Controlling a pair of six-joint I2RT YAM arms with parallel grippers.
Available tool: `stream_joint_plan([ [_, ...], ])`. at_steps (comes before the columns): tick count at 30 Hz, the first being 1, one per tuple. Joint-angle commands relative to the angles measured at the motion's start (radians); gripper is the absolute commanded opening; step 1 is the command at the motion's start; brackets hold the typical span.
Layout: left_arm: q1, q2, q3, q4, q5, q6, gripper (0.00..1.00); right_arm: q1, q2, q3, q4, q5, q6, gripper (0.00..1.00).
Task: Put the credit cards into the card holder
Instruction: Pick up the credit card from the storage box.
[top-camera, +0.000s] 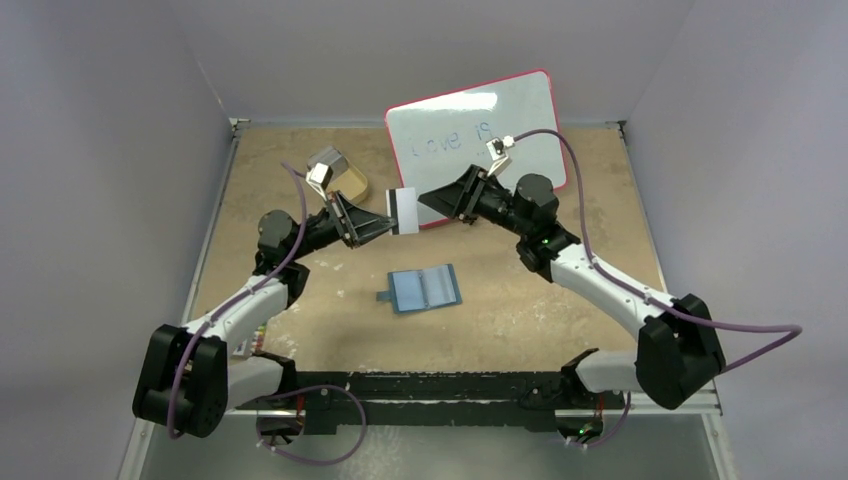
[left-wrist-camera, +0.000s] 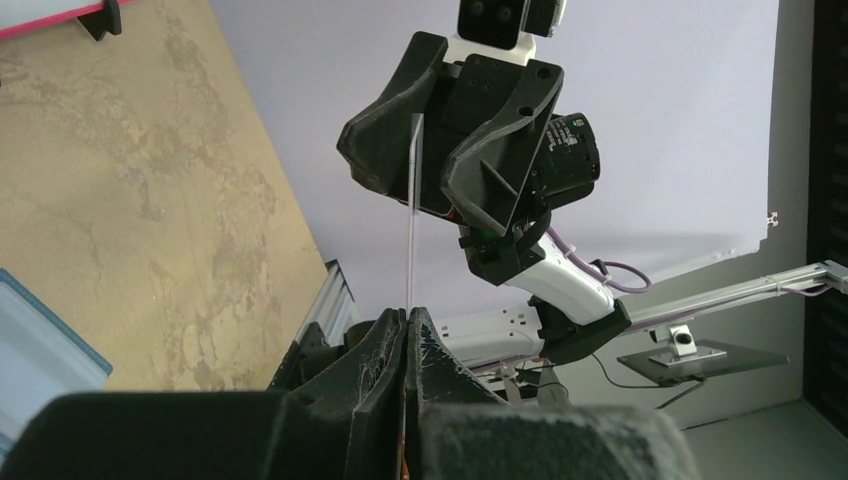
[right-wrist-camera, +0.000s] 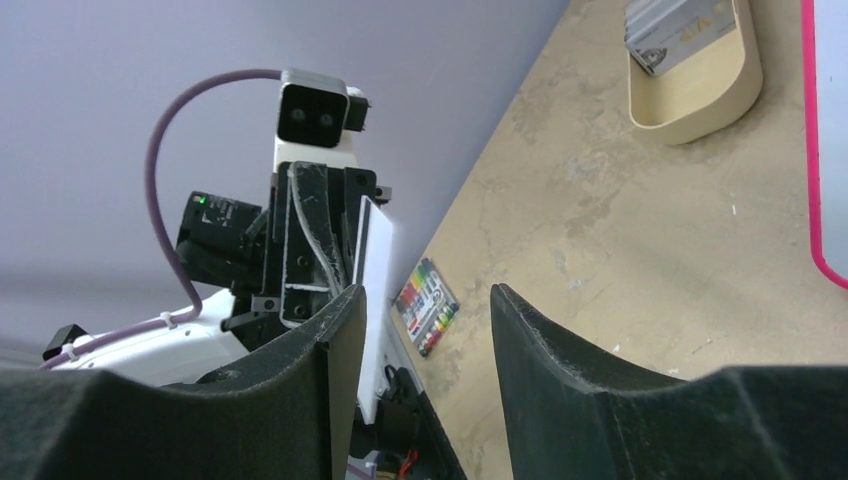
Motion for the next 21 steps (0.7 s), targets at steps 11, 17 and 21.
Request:
stream_joint_plan([
  [11,-0.014,0.015,0.002,0.058,0.015,0.000,0.00,-0.006,0.083,0.048,0.174,-0.134,0.019,0.41],
  [17,-0.016,0.029,-0.008,0.039,0.008,0.021,0.01,-0.005,0.086,0.018,0.212,-0.171,0.030,0.08],
  [21,-0.016,0.005,-0.004,-0.094,-0.010,0.122,0.12,-0.006,0.083,-0.003,0.217,-0.201,0.036,0.00],
])
